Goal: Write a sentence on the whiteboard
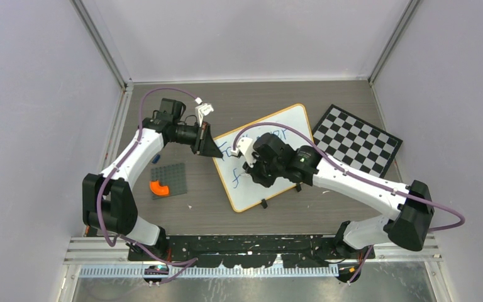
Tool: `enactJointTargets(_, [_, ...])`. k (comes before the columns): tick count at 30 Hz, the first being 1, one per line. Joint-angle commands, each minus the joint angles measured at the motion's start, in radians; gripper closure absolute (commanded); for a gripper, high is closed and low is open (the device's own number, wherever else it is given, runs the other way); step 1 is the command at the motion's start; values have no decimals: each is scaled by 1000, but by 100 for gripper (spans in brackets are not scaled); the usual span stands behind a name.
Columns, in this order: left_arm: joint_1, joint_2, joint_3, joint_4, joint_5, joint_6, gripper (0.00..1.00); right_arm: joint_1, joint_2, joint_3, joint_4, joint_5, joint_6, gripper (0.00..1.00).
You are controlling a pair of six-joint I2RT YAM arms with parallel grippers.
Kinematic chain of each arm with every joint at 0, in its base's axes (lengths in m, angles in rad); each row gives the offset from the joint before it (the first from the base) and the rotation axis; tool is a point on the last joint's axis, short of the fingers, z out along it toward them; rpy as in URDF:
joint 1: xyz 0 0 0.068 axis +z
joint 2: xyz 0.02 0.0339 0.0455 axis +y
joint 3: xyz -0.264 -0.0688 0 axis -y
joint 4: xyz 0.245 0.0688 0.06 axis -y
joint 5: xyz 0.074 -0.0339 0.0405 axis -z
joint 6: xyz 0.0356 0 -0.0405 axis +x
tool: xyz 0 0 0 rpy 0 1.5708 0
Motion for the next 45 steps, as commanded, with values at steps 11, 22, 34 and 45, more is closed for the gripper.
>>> enactJointTargets(11, [-4, -9, 31, -29, 17, -16, 100, -25, -55, -2, 9, 17, 13, 100])
enactJointTargets(22, [-4, -12, 33, -28, 15, -15, 100, -27, -3, 22, 30, 61, 19, 100])
enactJointTargets(34, [-4, -13, 36, -32, 15, -13, 100, -28, 31, 48, 43, 12, 23, 100])
enactJointTargets(45, [-4, -7, 38, -37, 15, -8, 100, -28, 18, -8, 26, -39, 7, 100])
